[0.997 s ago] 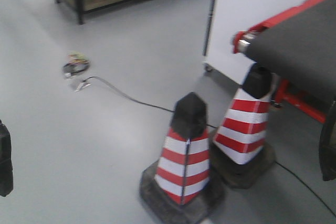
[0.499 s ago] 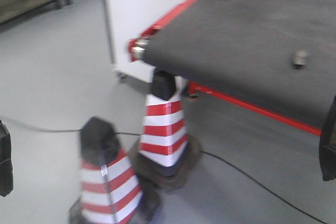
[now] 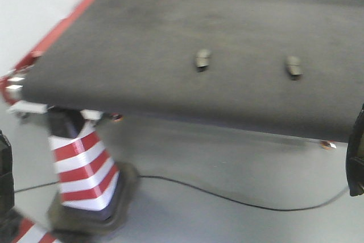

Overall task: Move and align brake pads A on conveyor
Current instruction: 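Turn and drive up to the conveyor belt holding two pads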

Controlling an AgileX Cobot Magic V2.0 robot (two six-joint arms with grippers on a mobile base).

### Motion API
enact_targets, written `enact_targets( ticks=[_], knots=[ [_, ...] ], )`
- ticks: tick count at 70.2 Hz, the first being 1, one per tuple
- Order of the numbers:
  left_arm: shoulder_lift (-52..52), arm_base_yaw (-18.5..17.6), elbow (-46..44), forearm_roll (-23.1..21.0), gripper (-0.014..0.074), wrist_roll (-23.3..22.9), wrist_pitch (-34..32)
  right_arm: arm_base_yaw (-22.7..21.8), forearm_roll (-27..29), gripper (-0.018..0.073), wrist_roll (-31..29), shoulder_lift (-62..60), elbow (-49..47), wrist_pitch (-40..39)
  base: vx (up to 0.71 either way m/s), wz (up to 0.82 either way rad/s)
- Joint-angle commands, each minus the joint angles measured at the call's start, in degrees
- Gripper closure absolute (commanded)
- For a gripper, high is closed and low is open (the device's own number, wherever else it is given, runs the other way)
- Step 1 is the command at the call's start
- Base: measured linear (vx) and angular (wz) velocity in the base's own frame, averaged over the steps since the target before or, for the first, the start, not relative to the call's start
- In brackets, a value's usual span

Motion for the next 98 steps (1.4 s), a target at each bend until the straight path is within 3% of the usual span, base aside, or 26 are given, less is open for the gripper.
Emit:
enact_targets(
  ticks=[1,61,98],
  knots=[
    [0.33,-0.40,-1.75,0.04,0.0443,-0.06,-5.15,-0.07,-0.57,0.0562,-0.42,0.30,-1.66,-5.53,0.16,-0.65],
    [0.33,-0.40,-1.75,0.04,0.0443,-0.06,-5.15,-0.07,-0.57,0.0562,-0.42,0.30,-1.66,-5.53,0.13,-0.49],
    [0.33,-0.40,-1.75,0.04,0.0443,-0.06,-5.15,-0.07,-0.57,0.0562,-0.42,0.30,-1.66,-5.53,0.19,0.09]
  ],
)
